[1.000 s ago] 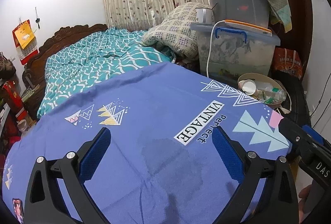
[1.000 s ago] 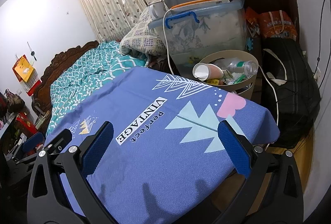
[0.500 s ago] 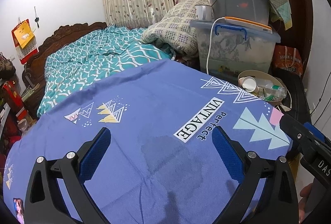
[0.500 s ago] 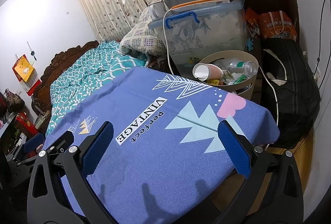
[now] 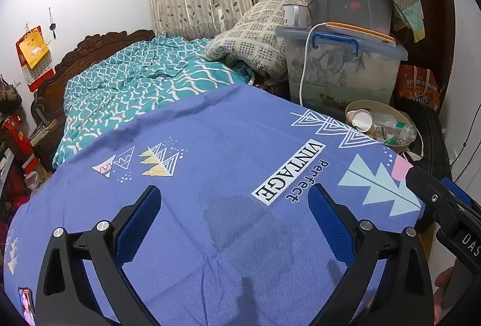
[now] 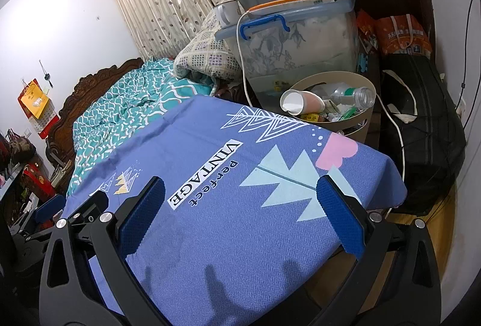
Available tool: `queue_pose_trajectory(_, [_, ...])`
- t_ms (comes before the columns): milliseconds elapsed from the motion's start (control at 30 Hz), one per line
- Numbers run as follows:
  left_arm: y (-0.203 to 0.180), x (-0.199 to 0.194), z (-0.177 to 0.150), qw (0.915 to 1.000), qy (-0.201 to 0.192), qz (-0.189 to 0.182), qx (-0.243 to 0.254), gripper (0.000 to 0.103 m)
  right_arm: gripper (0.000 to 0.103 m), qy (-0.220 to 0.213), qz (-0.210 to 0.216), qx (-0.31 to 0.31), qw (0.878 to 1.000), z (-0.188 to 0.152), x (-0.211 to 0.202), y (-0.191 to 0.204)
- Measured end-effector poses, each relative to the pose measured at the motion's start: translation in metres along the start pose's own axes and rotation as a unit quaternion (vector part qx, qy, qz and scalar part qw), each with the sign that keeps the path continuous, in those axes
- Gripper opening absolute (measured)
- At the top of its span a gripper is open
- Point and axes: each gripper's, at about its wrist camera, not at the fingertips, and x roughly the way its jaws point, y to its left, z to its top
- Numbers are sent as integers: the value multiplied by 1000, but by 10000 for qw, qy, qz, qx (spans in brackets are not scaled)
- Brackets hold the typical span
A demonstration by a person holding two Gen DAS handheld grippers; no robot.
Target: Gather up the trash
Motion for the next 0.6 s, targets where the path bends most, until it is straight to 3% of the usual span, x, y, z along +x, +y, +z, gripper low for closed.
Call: queue_pose_trajectory(600, [-2,1,-2,10000,-24,10,22,94,100,-3,-4,-1,10000,0,0,0])
